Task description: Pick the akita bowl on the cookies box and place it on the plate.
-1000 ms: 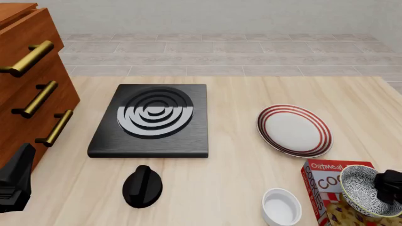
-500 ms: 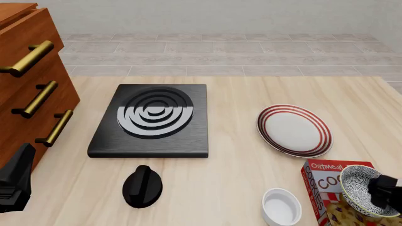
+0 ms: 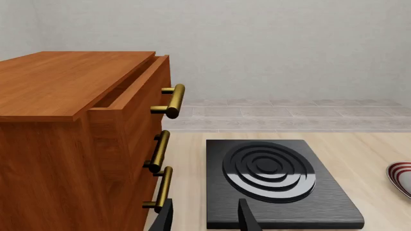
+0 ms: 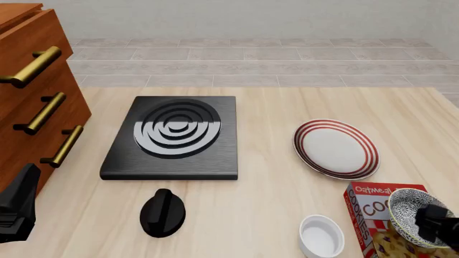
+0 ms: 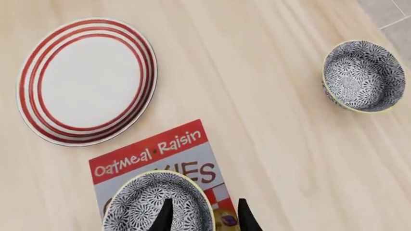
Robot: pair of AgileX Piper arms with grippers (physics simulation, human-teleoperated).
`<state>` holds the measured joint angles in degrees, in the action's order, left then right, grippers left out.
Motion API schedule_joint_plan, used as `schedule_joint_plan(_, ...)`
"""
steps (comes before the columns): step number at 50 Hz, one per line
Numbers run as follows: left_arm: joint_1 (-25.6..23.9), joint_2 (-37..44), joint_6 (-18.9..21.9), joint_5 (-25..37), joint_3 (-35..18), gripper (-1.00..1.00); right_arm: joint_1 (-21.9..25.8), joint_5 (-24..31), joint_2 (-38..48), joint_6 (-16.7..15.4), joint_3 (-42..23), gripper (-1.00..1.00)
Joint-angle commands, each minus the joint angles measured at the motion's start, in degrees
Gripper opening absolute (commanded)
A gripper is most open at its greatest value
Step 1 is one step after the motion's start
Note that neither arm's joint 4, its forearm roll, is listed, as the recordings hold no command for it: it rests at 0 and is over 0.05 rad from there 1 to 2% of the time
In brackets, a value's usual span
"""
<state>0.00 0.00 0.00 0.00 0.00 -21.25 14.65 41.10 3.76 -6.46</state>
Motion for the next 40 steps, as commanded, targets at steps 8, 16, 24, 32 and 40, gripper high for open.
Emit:
schedule_joint_plan(8, 0.00, 0.00, 0.00, 0.00, 0.00, 1.00, 0.05, 0.97, -0.77, -1.07, -0.47, -1.00)
schedule_joint_plan(16, 0.00, 0.00, 0.00, 0.00, 0.00, 1.00, -0.88, 1.78, -0.81, -1.92, -1.67, -1.00)
schedule_joint_plan(24, 0.00, 0.00, 0.00, 0.00, 0.00, 1.00, -1.30, 2.80, -1.17, -2.04, -2.81, -1.00)
schedule_joint_plan(32, 0.00, 0.00, 0.00, 0.00, 0.00, 1.00, 0.37, 9.27, -5.80, -0.83, -6.74, -1.00)
schedule_joint_plan(40, 0.00, 0.00, 0.00, 0.00, 0.00, 1.00, 5.98, 15.74, -10.96, 4.16, -10.57, -1.00)
